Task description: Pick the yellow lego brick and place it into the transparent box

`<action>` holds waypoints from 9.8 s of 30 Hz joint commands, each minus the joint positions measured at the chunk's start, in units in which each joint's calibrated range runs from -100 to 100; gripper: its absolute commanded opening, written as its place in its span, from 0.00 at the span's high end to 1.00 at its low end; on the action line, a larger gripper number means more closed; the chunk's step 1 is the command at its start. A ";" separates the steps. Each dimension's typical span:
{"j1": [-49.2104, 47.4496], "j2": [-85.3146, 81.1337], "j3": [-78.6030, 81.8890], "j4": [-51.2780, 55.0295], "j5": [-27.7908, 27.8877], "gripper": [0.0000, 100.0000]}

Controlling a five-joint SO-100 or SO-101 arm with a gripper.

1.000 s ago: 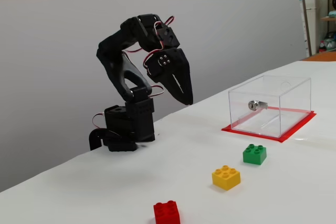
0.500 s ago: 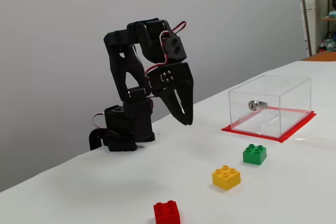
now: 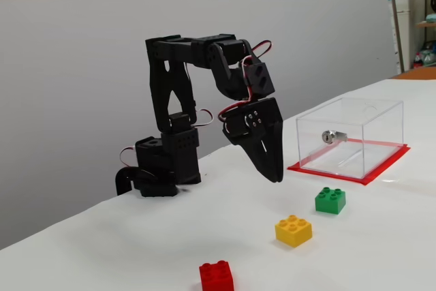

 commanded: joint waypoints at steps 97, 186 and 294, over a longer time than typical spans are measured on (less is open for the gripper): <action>-4.41 18.41 -6.30 -10.25 -2.46 0.84; -66.74 -8.75 -6.21 -16.60 -2.51 0.85; -21.19 -66.70 56.54 -11.56 -2.25 0.98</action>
